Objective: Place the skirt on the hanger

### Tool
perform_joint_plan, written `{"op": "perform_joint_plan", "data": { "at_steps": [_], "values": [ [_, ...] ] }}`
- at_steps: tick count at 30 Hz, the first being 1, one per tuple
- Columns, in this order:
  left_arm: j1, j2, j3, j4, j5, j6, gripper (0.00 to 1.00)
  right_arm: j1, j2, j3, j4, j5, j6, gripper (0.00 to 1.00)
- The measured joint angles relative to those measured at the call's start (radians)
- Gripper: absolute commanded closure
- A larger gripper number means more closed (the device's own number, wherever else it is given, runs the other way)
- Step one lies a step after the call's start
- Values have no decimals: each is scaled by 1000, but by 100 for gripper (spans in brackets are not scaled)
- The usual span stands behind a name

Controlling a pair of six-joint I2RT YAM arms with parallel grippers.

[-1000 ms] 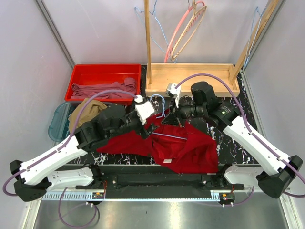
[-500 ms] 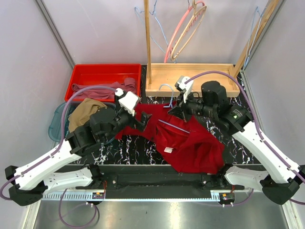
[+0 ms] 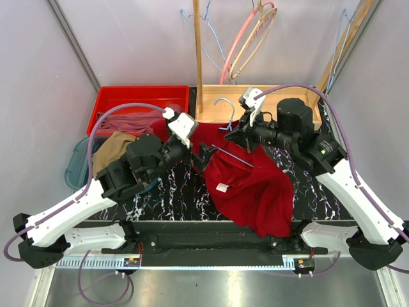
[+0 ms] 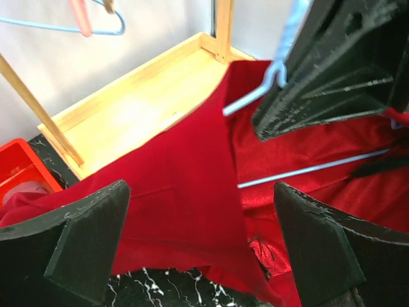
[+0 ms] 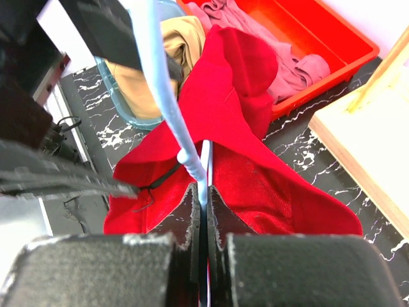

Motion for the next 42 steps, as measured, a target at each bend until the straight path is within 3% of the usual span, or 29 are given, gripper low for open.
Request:
{"op": "perform_joint_plan", "data": {
  "at_steps": [5, 8, 12, 16, 29, 42],
  "values": [
    [-19, 19, -50, 2, 0, 0, 7, 0, 12, 0, -6, 7, 9, 100],
    [-31, 30, -72, -1, -7, -1, 23, 0, 13, 0, -6, 16, 10, 100],
    [-42, 60, -71, -20, -114, -6, 77, 0, 15, 0, -7, 25, 13, 100],
    [-42, 126, -21, -63, -262, -13, 100, 0, 15, -1, -9, 24, 13, 100],
    [-34, 267, 309, -130, -641, 47, 100, 0, 65, -14, -68, -2, 5, 100],
    [5, 338, 328, -212, -673, -29, 100, 0, -63, -18, -112, 63, -1, 100]
  ]
}}
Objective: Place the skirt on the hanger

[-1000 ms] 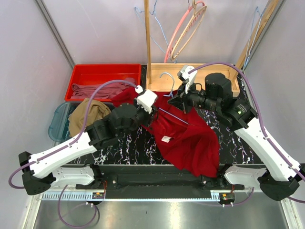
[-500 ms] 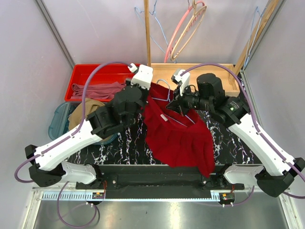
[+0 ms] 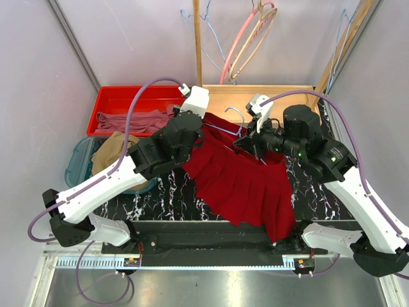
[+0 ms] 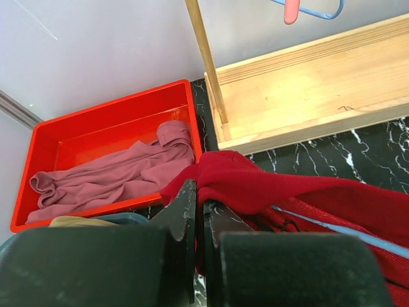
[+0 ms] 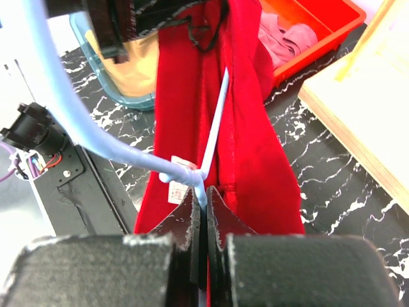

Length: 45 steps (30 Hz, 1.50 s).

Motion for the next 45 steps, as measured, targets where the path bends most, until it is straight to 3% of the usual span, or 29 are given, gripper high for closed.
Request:
{"op": "perform_joint_plan", "data": {
  "at_steps": [3, 4, 5, 6, 7, 8, 11, 17, 26, 37, 45],
  "values": [
    [2, -17, -19, -4, 7, -14, 100, 0, 9, 0, -6, 12, 0, 100],
    [3, -22, -24, -6, 7, -15, 94, 0, 14, 0, -6, 12, 0, 100],
    [4, -27, -26, -12, 12, -16, 83, 0, 20, 0, -6, 13, 0, 100],
    [6, -30, -28, -13, 21, -16, 60, 0, 24, 0, -6, 13, 0, 100],
    [8, -36, -34, -10, 35, -14, 25, 0, 30, 0, -6, 13, 1, 100],
    [11, -45, -44, -7, 59, -15, 16, 0, 35, 0, -6, 13, 1, 100],
    [20, -82, -75, 6, 122, 0, 1, 0, 60, 1, -7, 22, 8, 100],
    [23, -172, -117, 46, 139, 6, 1, 0, 124, 2, -13, 130, 55, 100],
    [26, -297, -171, 100, 100, 0, 1, -24, 79, -94, -16, 419, 202, 100],
    [26, -306, -232, 96, 98, -36, 1, -324, 31, -124, -30, 526, 286, 100],
    [26, -328, -255, 85, 130, -72, 1, -513, 159, 128, -20, 430, 237, 100]
  ]
}}
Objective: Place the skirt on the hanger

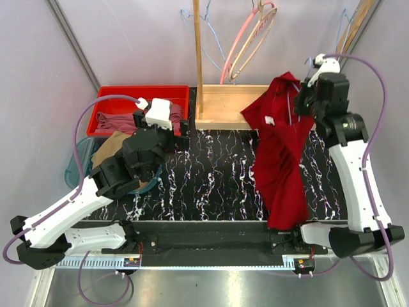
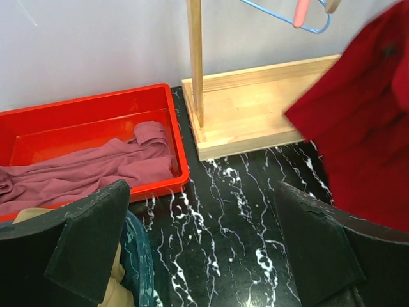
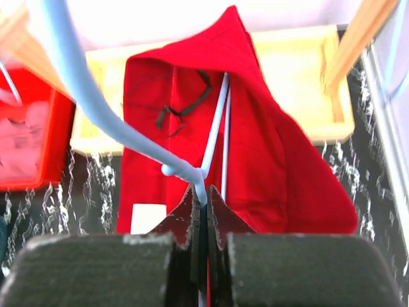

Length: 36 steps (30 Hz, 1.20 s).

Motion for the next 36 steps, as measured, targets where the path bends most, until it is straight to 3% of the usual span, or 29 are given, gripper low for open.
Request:
{"op": "perform_joint_plan", "data": {
  "at_steps": [11, 26, 36],
  "values": [
    [0, -33, -60, -13, 60, -31, 1, -159, 272, 417, 25, -185, -63, 100],
    [0, -34, -90, -16, 122, -73, 1, -247, 696, 1014, -1, -212, -73, 100],
    [0, 4, -107, -20, 149, -85, 1, -293, 858, 1070, 72, -212, -72, 100]
  ]
}}
